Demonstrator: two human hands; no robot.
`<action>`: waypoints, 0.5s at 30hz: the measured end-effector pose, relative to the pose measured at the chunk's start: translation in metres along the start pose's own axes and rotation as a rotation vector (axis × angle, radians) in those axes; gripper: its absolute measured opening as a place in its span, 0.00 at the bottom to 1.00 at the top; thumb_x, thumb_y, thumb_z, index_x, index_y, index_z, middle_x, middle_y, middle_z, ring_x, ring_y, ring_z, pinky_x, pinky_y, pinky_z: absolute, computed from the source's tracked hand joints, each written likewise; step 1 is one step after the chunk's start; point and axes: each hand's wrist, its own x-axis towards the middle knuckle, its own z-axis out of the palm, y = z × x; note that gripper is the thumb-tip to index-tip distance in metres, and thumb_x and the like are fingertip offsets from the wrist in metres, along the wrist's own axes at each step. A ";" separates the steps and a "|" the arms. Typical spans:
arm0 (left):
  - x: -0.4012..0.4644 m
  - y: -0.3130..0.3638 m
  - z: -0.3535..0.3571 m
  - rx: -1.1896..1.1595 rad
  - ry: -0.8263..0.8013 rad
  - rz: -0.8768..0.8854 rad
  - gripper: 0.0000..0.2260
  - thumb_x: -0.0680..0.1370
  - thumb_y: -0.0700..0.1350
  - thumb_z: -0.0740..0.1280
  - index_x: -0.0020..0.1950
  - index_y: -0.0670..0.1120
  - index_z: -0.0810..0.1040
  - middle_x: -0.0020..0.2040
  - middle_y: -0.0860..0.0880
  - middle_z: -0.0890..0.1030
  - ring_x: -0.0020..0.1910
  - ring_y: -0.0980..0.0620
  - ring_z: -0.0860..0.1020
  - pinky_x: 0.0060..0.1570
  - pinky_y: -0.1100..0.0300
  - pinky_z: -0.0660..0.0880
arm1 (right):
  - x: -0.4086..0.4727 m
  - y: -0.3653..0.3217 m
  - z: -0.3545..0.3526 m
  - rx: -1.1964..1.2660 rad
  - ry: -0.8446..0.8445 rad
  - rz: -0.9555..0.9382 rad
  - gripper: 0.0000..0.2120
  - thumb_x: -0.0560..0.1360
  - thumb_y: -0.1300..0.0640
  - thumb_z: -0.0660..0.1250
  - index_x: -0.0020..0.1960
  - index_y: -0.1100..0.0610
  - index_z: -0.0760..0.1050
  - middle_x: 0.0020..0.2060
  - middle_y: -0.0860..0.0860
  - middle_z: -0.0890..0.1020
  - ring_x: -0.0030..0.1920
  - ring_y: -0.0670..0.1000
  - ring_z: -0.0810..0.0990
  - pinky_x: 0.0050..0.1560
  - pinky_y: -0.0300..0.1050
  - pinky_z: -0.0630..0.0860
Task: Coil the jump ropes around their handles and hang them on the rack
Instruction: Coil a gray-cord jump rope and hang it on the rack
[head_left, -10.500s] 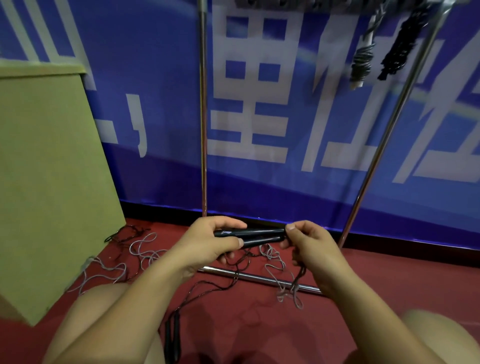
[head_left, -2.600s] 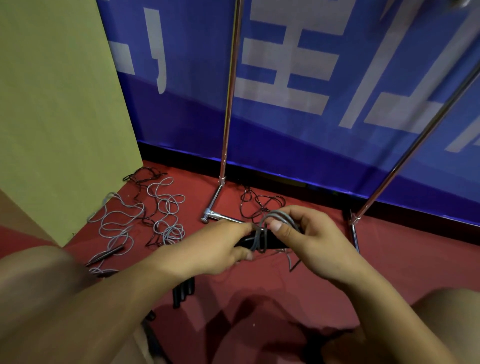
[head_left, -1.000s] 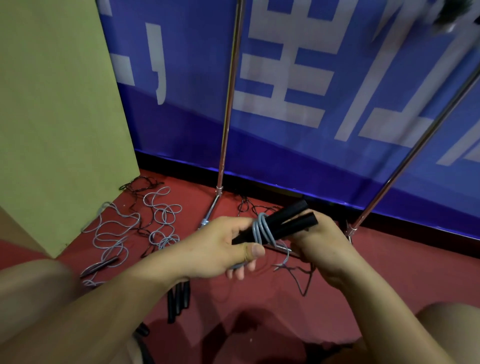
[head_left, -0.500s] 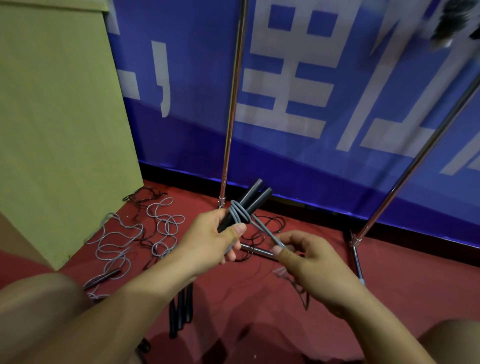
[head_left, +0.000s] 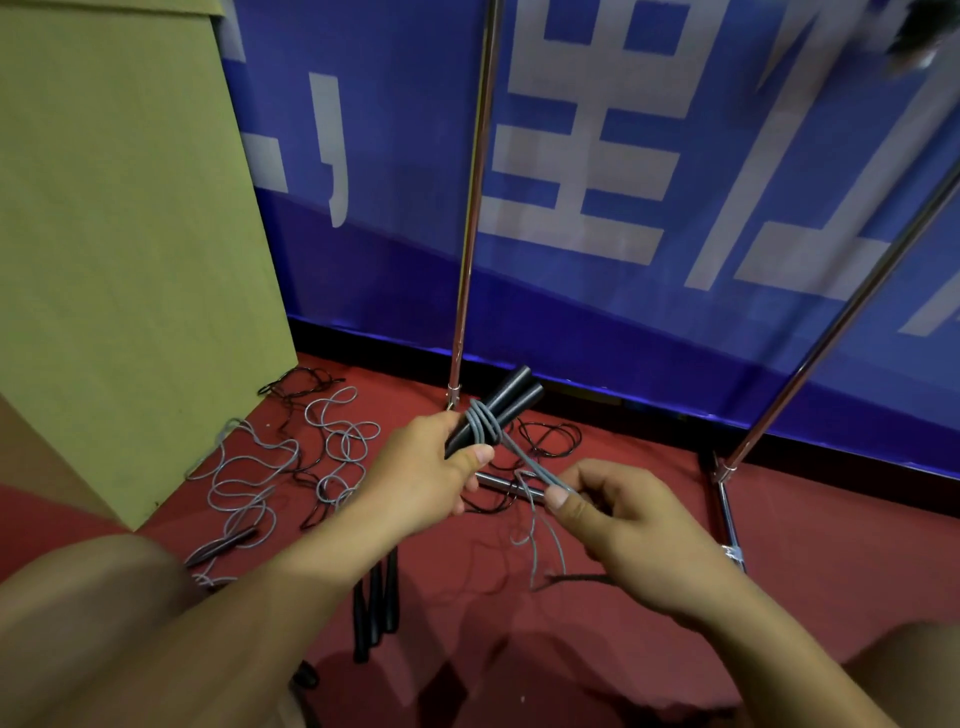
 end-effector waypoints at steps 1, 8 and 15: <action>0.000 -0.001 0.002 0.058 -0.026 -0.006 0.02 0.81 0.48 0.67 0.49 0.51 0.77 0.36 0.50 0.84 0.26 0.52 0.81 0.25 0.65 0.71 | 0.000 0.000 0.001 0.034 -0.020 0.002 0.11 0.80 0.52 0.66 0.39 0.53 0.75 0.26 0.43 0.70 0.28 0.44 0.66 0.31 0.40 0.65; -0.006 -0.004 0.019 0.394 -0.283 0.085 0.05 0.80 0.52 0.67 0.49 0.51 0.75 0.37 0.49 0.84 0.23 0.60 0.77 0.32 0.63 0.75 | 0.000 -0.001 0.000 -0.043 -0.052 -0.095 0.11 0.81 0.51 0.63 0.40 0.52 0.73 0.28 0.43 0.69 0.30 0.43 0.68 0.32 0.50 0.71; -0.021 0.012 0.024 0.336 -0.466 0.178 0.06 0.81 0.46 0.66 0.58 0.53 0.75 0.36 0.56 0.79 0.22 0.67 0.74 0.26 0.73 0.67 | 0.003 0.005 -0.008 -0.049 -0.004 -0.030 0.09 0.81 0.53 0.62 0.45 0.53 0.78 0.30 0.41 0.77 0.31 0.41 0.71 0.37 0.45 0.71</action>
